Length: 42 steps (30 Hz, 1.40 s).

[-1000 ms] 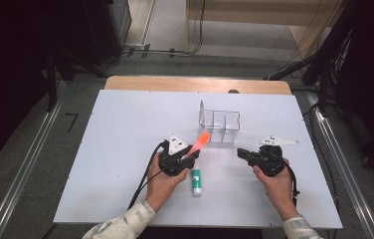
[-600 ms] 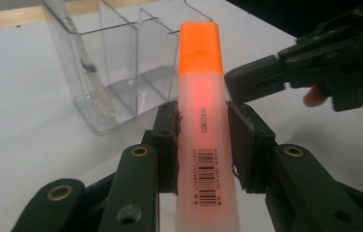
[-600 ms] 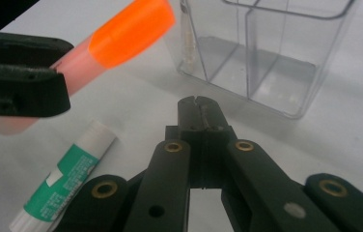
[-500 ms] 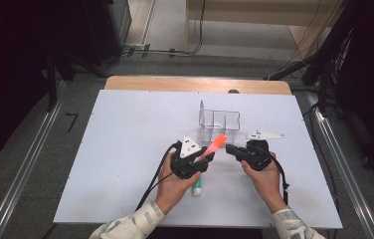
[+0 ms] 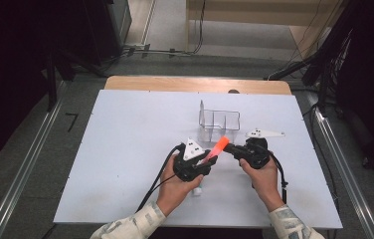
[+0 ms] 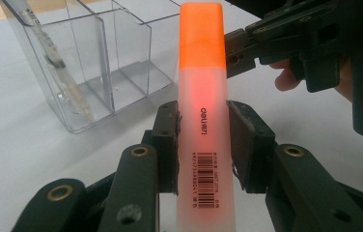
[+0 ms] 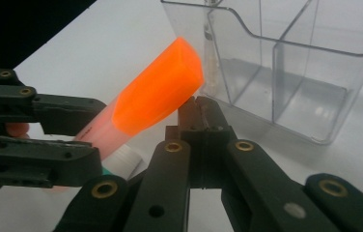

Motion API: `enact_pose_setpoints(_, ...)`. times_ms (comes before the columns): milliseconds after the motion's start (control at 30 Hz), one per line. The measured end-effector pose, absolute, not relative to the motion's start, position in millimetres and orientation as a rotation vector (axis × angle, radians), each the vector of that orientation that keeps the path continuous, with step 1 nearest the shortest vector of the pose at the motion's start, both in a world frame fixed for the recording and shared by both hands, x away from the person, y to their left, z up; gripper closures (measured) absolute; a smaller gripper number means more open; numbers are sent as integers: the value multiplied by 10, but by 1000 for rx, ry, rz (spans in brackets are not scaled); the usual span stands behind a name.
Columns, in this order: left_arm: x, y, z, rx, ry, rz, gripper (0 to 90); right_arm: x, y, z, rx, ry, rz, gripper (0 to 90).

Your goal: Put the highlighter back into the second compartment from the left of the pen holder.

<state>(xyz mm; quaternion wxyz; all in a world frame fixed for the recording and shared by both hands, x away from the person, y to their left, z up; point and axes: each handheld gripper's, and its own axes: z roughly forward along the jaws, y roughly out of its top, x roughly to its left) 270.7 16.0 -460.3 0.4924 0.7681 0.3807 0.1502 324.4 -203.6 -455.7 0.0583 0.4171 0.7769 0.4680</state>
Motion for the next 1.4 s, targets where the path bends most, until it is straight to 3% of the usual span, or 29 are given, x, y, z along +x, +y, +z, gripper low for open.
enact_pose_setpoints(733, 2711, 161, -4608, 1867, 919, 367, 665, 3140, -1947, -4458, 1152, 2353, 1442, 882)
enact_pose_setpoints(1167, 2844, 302, -4569, 1797, 982, 360, 665, 3073, -2567, -4580, 1268, 2250, 1207, 877)
enact_pose_setpoints(1300, 2887, 307, -4561, 1788, 994, 367, 665, 3038, -2726, -4626, 1306, 2216, 1170, 759)
enact_pose_setpoints(1400, 2921, 291, -4539, 1779, 997, 371, 665, 3025, -2803, -4636, 1340, 2164, 1153, 590)
